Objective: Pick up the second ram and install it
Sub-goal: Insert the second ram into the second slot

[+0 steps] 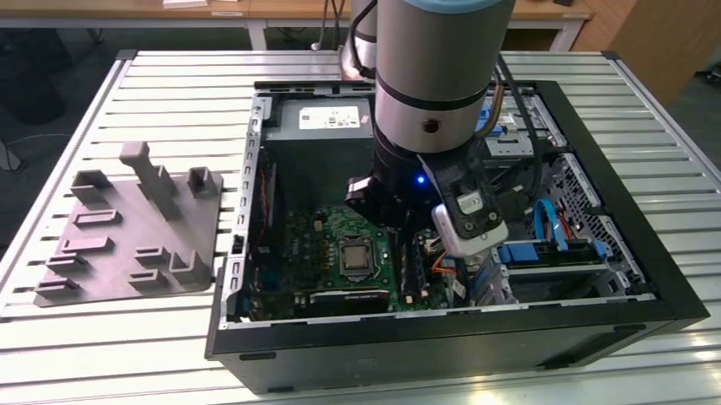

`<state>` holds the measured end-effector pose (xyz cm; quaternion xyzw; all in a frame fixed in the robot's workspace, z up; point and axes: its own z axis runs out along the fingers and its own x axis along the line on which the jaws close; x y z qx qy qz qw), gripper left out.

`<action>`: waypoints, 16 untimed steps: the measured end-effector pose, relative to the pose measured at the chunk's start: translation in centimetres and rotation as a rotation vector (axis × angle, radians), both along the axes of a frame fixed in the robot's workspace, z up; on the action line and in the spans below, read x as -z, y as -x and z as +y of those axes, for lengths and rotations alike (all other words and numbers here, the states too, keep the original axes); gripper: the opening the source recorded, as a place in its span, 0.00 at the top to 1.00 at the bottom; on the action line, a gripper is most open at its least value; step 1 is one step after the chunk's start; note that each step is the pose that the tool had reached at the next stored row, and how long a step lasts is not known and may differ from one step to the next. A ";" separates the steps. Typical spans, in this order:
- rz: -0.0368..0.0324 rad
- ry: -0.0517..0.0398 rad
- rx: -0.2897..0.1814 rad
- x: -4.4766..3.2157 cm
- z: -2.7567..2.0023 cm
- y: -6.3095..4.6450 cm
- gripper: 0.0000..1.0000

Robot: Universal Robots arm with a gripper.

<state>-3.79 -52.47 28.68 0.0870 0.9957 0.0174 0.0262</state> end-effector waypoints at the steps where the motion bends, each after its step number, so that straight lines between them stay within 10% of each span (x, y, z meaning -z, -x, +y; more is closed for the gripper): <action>1: 0.0000 0.0000 0.007 0.00 0.00 0.0 0.86; 16: 0.0000 0.0000 0.102 0.03 0.00 0.0 0.86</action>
